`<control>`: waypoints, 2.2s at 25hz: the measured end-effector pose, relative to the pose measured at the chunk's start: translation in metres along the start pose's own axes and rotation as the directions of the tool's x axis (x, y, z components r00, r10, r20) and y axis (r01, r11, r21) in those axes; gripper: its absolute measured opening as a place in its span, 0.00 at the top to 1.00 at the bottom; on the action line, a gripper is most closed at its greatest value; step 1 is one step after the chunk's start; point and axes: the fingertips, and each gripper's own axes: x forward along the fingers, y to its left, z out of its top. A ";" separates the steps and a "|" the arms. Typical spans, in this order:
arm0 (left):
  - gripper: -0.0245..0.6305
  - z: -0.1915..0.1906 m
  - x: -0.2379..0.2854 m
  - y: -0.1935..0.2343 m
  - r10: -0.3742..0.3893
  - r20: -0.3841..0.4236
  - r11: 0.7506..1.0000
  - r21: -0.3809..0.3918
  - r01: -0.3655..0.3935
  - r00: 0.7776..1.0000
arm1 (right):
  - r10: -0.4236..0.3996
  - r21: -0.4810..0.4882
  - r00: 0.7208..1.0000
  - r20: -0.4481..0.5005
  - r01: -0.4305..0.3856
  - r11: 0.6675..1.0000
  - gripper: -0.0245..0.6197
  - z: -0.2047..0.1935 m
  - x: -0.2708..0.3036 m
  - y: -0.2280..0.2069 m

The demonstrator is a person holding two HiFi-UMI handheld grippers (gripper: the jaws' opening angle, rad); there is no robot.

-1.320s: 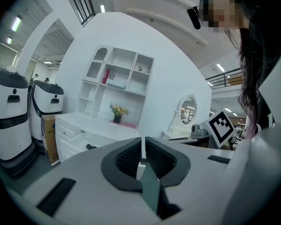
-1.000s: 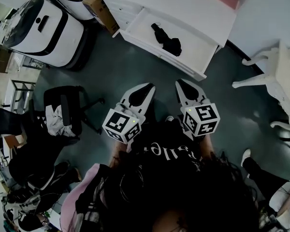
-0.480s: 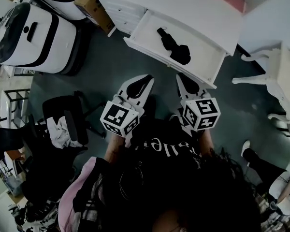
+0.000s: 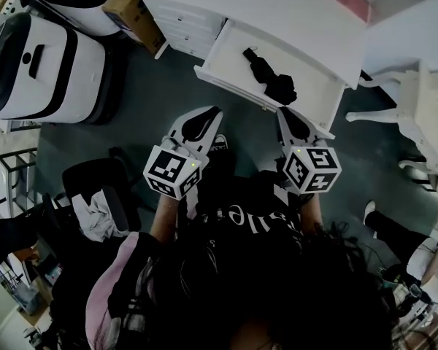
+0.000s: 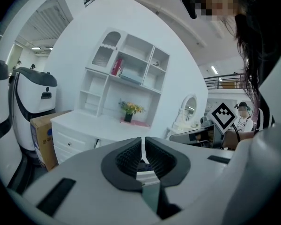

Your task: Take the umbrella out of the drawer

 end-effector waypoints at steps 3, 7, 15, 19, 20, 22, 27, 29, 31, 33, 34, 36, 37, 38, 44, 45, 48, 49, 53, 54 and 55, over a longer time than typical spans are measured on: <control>0.91 0.008 0.005 0.012 -0.030 0.020 1.000 0.006 0.029 0.999 | -0.028 0.007 1.000 -0.001 0.028 1.000 0.87 0.001 0.004 0.005; 0.91 0.012 0.016 0.021 -0.069 0.024 0.998 0.005 0.068 0.997 | -0.055 -0.003 0.998 -0.021 0.055 0.998 0.87 -0.001 0.009 0.010; 0.91 0.011 0.038 0.012 -0.127 0.005 0.992 -0.001 0.127 0.992 | -0.098 0.032 0.994 -0.040 0.099 0.995 0.87 -0.007 0.009 -0.007; 0.91 0.010 0.050 0.011 -0.135 -0.011 0.991 -0.005 0.134 0.991 | -0.094 0.057 0.994 -0.051 0.097 0.994 0.87 -0.010 0.019 -0.021; 0.91 0.009 0.054 0.011 -0.134 -0.017 0.991 -0.006 0.133 0.991 | -0.093 0.059 0.994 -0.055 0.096 0.994 0.87 -0.010 0.022 -0.024; 0.91 0.007 0.062 0.012 -0.130 -0.028 0.991 -0.011 0.130 0.991 | -0.091 0.065 0.994 -0.061 0.095 0.993 0.87 -0.009 0.028 -0.033; 0.91 0.012 0.089 0.009 -0.142 -0.045 0.990 0.000 0.143 0.989 | -0.080 0.105 0.995 -0.064 0.087 0.991 0.87 -0.004 0.043 -0.060; 0.91 0.013 0.100 0.008 -0.150 -0.058 0.989 0.005 0.151 0.987 | -0.076 0.117 0.994 -0.076 0.085 0.990 0.87 -0.004 0.047 -0.069; 0.91 0.014 0.111 0.006 -0.156 -0.068 0.988 0.006 0.157 0.985 | -0.075 0.125 0.993 -0.087 0.086 0.988 0.87 -0.006 0.052 -0.081; 0.91 0.014 0.123 0.006 -0.161 -0.076 0.987 0.005 0.162 0.984 | -0.073 0.132 0.993 -0.096 0.086 0.988 0.87 -0.009 0.059 -0.095; 0.91 0.014 0.129 0.005 -0.162 -0.081 0.987 0.005 0.163 0.983 | -0.073 0.133 0.992 -0.100 0.086 0.987 0.87 -0.011 0.063 -0.103; 0.91 0.013 0.140 0.005 -0.165 -0.095 0.986 0.008 0.167 0.982 | -0.072 0.127 0.991 -0.110 0.086 0.988 0.87 -0.015 0.073 -0.117; 0.91 0.013 0.145 0.005 -0.166 -0.101 0.986 0.009 0.168 0.981 | -0.071 0.118 0.991 -0.117 0.085 0.989 0.87 -0.017 0.078 -0.125; 0.91 0.013 0.149 0.005 -0.166 -0.107 0.986 0.010 0.168 0.980 | -0.070 0.104 0.989 -0.127 0.084 0.991 0.87 -0.020 0.083 -0.132; 0.91 0.011 0.173 0.012 -0.147 -0.140 0.989 0.013 0.150 0.979 | -0.052 0.010 0.975 -0.217 0.055 0.998 0.87 -0.042 0.123 -0.168; 0.91 0.010 0.176 0.014 -0.141 -0.145 0.989 0.013 0.144 0.979 | -0.044 0.000 0.970 -0.240 0.045 0.999 0.87 -0.048 0.131 -0.173; 0.91 0.010 0.185 0.019 -0.120 -0.153 0.992 0.014 0.123 0.981 | -0.002 0.008 0.954 -0.298 0.005 1.000 0.82 -0.064 0.151 -0.185; 0.91 0.010 0.188 0.019 -0.112 -0.154 0.993 0.014 0.115 0.982 | 0.017 0.025 0.950 -0.312 -0.010 1.000 0.76 -0.068 0.158 -0.189; 0.91 0.010 0.196 0.025 -0.066 -0.159 0.998 0.005 0.068 0.985 | 0.081 0.064 0.919 -0.387 -0.061 0.996 0.63 -0.093 0.187 -0.202; 0.91 0.010 0.198 0.027 -0.052 -0.160 0.999 0.001 0.052 0.986 | 0.090 0.057 0.907 -0.412 -0.073 0.996 0.62 -0.101 0.196 -0.205; 0.91 0.009 0.199 0.030 -0.037 -0.160 0.999 -0.003 0.037 0.986 | 0.099 0.048 0.894 -0.438 -0.087 0.995 0.61 -0.108 0.204 -0.207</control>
